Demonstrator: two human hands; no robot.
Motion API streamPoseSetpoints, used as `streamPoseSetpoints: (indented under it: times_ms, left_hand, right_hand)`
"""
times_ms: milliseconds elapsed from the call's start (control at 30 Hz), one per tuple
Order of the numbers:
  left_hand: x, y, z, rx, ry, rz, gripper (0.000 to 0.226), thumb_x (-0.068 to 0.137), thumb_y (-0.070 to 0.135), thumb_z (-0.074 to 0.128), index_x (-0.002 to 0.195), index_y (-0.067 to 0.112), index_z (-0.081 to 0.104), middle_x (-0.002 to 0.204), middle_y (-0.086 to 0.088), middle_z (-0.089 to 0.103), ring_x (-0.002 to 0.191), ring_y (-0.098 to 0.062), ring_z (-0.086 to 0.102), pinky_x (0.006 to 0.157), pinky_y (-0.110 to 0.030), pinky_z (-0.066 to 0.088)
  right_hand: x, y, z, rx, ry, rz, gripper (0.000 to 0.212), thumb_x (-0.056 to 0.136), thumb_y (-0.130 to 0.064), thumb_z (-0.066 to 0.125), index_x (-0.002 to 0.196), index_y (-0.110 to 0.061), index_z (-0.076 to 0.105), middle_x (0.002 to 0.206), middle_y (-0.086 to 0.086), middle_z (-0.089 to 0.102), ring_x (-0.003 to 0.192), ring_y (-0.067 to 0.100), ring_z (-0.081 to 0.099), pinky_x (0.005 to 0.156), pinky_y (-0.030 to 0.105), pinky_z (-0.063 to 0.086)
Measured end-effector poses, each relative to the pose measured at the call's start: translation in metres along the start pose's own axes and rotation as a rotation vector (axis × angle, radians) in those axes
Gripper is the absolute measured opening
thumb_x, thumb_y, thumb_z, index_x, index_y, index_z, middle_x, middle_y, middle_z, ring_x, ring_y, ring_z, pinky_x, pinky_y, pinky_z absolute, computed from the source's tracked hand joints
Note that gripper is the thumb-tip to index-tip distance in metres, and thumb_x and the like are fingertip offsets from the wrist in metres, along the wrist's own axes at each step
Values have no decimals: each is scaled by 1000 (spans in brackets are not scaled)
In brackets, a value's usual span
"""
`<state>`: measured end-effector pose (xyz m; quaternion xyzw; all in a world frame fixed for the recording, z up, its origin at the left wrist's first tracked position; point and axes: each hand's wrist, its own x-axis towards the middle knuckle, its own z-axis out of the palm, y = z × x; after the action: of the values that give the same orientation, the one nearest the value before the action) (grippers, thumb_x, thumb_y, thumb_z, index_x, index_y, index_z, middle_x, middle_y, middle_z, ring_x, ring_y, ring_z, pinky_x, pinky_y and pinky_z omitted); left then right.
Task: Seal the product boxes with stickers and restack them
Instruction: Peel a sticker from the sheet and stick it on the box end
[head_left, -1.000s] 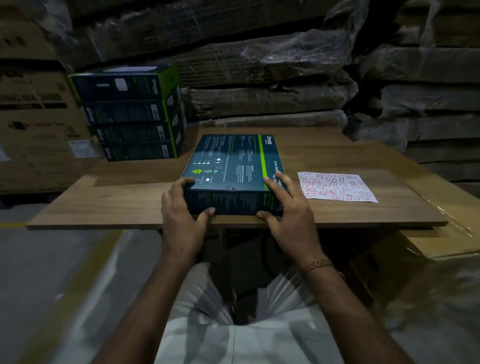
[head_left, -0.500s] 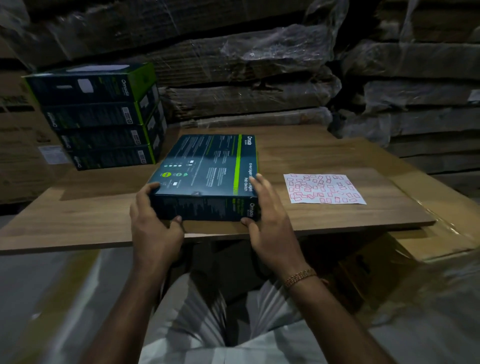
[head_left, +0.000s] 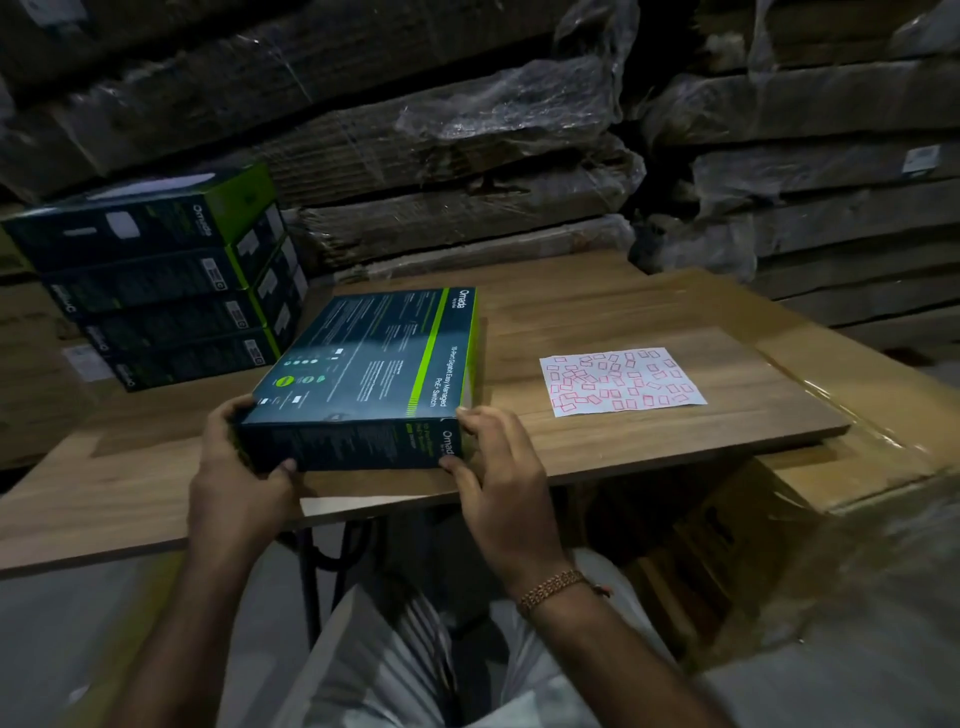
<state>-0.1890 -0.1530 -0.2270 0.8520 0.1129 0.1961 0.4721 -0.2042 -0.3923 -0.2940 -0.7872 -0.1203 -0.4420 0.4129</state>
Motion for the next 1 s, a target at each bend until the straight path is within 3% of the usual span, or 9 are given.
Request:
streamPoseSetpoints:
  times_ms: [233, 367, 433, 567, 667, 733, 833, 900, 1000]
  left_hand:
    - [-13, 4, 13, 37, 71, 59, 72, 92, 6, 78, 147, 40, 47, 134, -9, 67, 115, -33, 66, 99, -49, 55]
    - [-27, 15, 34, 86, 138, 116, 72, 92, 7, 75, 152, 26, 42, 159, -18, 45, 143, -44, 47, 116, -60, 43]
    - [-45, 33, 51, 93, 228, 226, 73, 92, 4, 71, 155, 20, 39, 172, -19, 25, 155, -45, 31, 122, -66, 32]
    - [-95, 74, 91, 0, 242, 651, 64, 96, 3, 64, 157, 7, 44, 176, -16, 21, 165, -36, 14, 132, -63, 10]
    - [-113, 95, 121, -118, 22, 922, 55, 95, -5, 63, 148, 7, 55, 167, -13, 40, 159, -31, 32, 128, -56, 29]
    - [-112, 103, 142, -196, -218, 952, 59, 96, -14, 58, 150, 10, 54, 162, -5, 48, 154, -19, 42, 124, -43, 38]
    - [-96, 113, 177, -256, -473, 711, 84, 99, -9, 52, 168, 29, 23, 155, 6, 53, 138, -9, 55, 113, -34, 49]
    - [-81, 117, 200, -196, -584, 585, 99, 99, -5, 54, 169, 41, 1, 154, 3, 53, 134, -9, 57, 108, -32, 51]
    - [-59, 120, 224, -48, -673, 590, 114, 92, -5, 60, 166, 46, -10, 158, -2, 52, 135, -22, 57, 109, -45, 52]
  right_hand:
    - [11, 11, -14, 38, -19, 60, 57, 84, 9, 80, 132, -14, 59, 128, 2, 60, 119, 16, 60, 109, 27, 50]
    - [15, 23, -32, 28, -114, 65, 61, 87, 5, 79, 142, -12, 59, 128, 1, 62, 118, 14, 61, 103, 34, 54]
    - [16, 31, -44, 39, -123, 115, 61, 91, -7, 81, 147, -13, 56, 126, -1, 63, 115, 15, 63, 99, 34, 57]
    - [21, 56, -78, -171, 110, 176, 31, 100, -6, 69, 129, -14, 68, 115, -1, 67, 107, 19, 64, 90, 44, 57]
    - [27, 80, -103, -367, 171, 231, 25, 96, 5, 63, 111, -14, 72, 108, 2, 69, 104, 25, 64, 89, 46, 54]
    - [30, 93, -116, -429, 129, 282, 27, 92, 6, 64, 108, -15, 71, 109, 3, 69, 105, 28, 63, 92, 44, 53]
    - [36, 102, -127, -474, 60, 312, 29, 89, 6, 64, 108, -15, 71, 111, 5, 68, 109, 28, 60, 94, 41, 51]
    - [39, 102, -128, -470, 28, 319, 33, 88, 8, 63, 111, -14, 70, 114, 5, 66, 111, 27, 59, 97, 39, 49]
    - [39, 101, -130, -465, -7, 357, 32, 91, 4, 64, 116, -16, 69, 119, 2, 61, 116, 22, 54, 99, 38, 49]
